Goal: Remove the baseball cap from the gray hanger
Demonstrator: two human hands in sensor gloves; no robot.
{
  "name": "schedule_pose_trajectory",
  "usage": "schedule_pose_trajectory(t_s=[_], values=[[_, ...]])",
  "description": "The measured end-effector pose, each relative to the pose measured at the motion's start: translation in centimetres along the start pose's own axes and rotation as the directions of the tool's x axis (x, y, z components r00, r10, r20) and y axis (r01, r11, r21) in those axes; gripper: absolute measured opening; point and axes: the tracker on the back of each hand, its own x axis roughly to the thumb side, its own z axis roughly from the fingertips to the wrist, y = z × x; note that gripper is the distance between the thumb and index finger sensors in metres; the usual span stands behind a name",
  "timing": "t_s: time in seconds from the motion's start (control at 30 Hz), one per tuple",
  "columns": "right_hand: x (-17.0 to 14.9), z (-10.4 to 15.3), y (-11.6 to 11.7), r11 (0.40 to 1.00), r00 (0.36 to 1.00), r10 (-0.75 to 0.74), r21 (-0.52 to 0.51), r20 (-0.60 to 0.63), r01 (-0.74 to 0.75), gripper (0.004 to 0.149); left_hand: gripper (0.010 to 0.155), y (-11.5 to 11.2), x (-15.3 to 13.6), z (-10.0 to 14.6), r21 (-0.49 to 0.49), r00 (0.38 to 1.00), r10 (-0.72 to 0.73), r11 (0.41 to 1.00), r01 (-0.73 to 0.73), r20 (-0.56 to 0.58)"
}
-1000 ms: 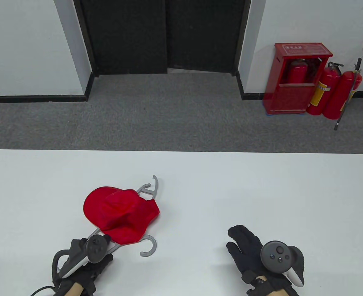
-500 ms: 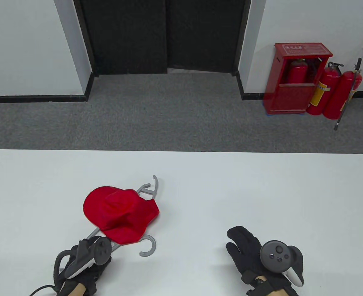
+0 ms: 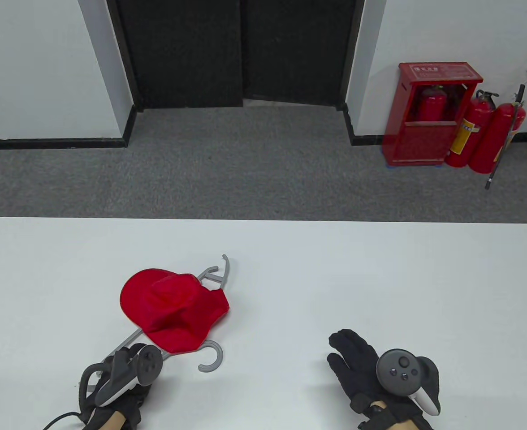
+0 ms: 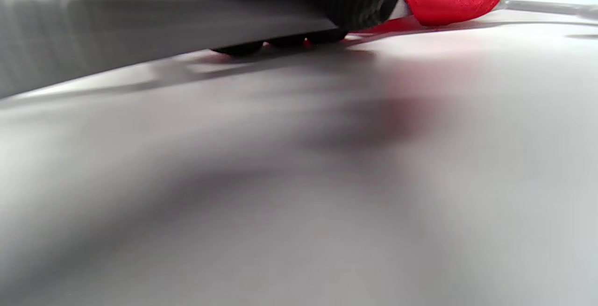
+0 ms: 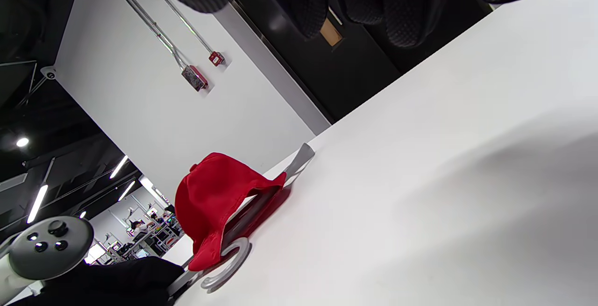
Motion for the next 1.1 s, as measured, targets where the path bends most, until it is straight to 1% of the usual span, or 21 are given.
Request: schedule_pose_trajectory(t_s=[0.1, 0.23, 0.37, 0.47, 0.5, 0.6, 0.63, 0.7, 0.8, 0.93, 1.0, 1.1], values=[[0.0, 0.0, -0.1, 1.000, 1.000, -0.009, -0.005, 0.000, 0.009, 0.063, 0.044, 0.0, -0.2, -0.1, -0.016, 1.000, 0.007, 1.000, -0.007, -0.004], [0.1, 0.0, 0.0, 1.000, 1.000, -0.007, -0.002, 0.005, 0.007, 0.062, 0.045, 0.8, -0.7, 0.0, 0.006, 0.996, 0.085, 0.996, -0.085, -0.015], [0.1, 0.0, 0.0, 1.000, 1.000, -0.001, 0.005, 0.010, 0.001, 0.062, 0.046, 2.3, -1.2, 0.4, 0.058, 0.984, 0.179, 0.982, -0.178, -0.019], [0.1, 0.0, -0.1, 1.000, 1.000, -0.012, -0.001, 0.011, 0.012, 0.063, 0.046, 3.3, -1.9, 0.8, 0.105, 0.952, 0.305, 0.947, -0.303, -0.009], [0.1, 0.0, -0.2, 1.000, 1.000, -0.015, -0.005, 0.009, 0.015, 0.062, 0.046, 3.5, -2.0, 0.9, 0.117, 0.945, 0.326, 0.939, -0.323, -0.006], [0.1, 0.0, -0.1, 1.000, 1.000, -0.018, -0.011, 0.014, 0.018, 0.062, 0.046, 4.4, -2.7, 1.3, 0.151, 0.899, 0.438, 0.888, -0.435, 0.014], [0.2, 0.0, -0.1, 1.000, 1.000, -0.014, -0.009, 0.018, 0.014, 0.062, 0.046, 4.7, -2.9, 1.6, 0.162, 0.889, 0.457, 0.876, -0.454, 0.017], [0.3, 0.0, -0.2, 1.000, 1.000, -0.010, -0.005, 0.025, 0.010, 0.062, 0.047, 5.2, -3.4, 2.0, 0.218, 0.866, 0.498, 0.842, -0.494, 0.039], [0.4, 0.1, -0.5, 1.000, 0.999, -0.010, -0.021, 0.032, 0.011, 0.062, 0.046, 6.0, -3.8, 2.5, 0.239, 0.825, 0.561, 0.794, -0.559, 0.066], [0.5, 0.3, -1.0, 0.998, 0.999, -0.025, -0.056, 0.043, 0.028, 0.062, 0.046, 7.1, -4.0, 3.3, 0.256, 0.743, 0.657, 0.701, -0.665, 0.129], [0.7, 0.4, -1.2, 0.997, 0.998, -0.029, -0.072, 0.054, 0.033, 0.062, 0.046, 7.9, -4.0, 3.9, 0.265, 0.694, 0.697, 0.645, -0.717, 0.180], [1.1, 0.6, -1.6, 0.996, 0.997, -0.012, -0.090, 0.078, 0.019, 0.062, 0.046, 8.8, -3.9, 4.6, 0.253, 0.628, 0.739, 0.576, -0.777, 0.244]])
